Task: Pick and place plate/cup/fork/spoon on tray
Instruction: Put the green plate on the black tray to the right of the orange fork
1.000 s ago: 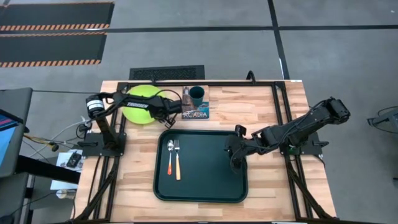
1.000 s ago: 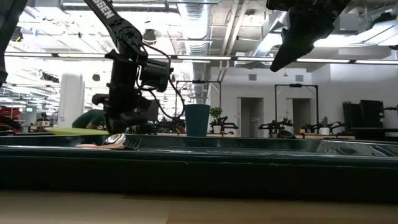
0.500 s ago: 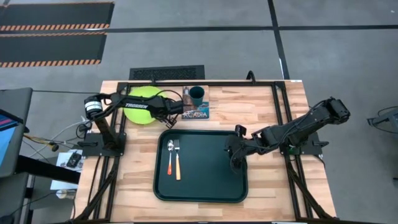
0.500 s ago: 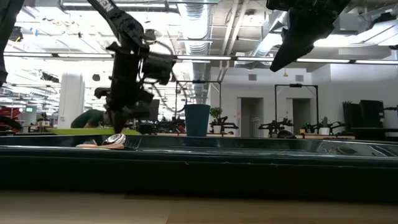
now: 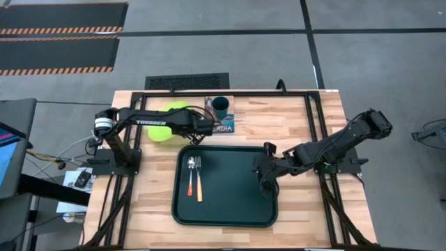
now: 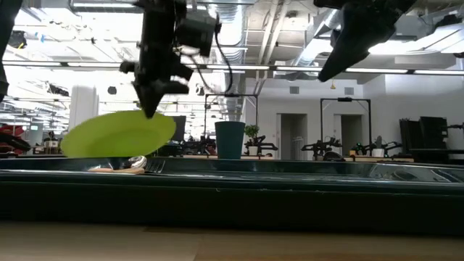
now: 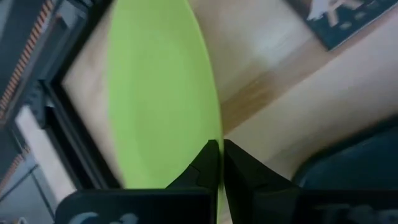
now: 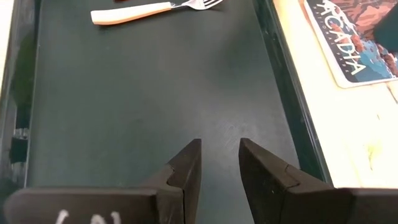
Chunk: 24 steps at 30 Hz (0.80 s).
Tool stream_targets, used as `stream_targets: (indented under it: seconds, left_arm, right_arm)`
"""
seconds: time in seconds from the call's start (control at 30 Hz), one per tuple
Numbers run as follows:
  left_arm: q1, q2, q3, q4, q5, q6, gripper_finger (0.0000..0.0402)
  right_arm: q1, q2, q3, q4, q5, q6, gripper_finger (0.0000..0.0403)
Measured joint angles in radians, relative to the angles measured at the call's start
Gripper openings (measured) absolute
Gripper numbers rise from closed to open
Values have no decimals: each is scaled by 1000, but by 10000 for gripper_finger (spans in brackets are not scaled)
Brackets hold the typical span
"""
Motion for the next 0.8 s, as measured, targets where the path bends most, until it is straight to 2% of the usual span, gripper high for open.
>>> stream_targets:
  seconds: [0.3, 0.43, 0.67, 0.8]
  left_arm:
    - [-113, 0, 239, -229, -115, -87, 1]
    - [-171, 0, 331, -281, -125, -136, 1]
    - [-355, 0, 444, -231, -80, -176, 0]
    - [-472, 1, 465, -110, -95, -186, 0]
  right_arm:
    - [71, -2, 0, 0, 0, 56, 133]
    - [129, -2, 0, -15, -1, 130, 133]
    - [313, -3, 0, -94, -7, 311, 134]
    - [439, -3, 0, -98, -3, 433, 134]
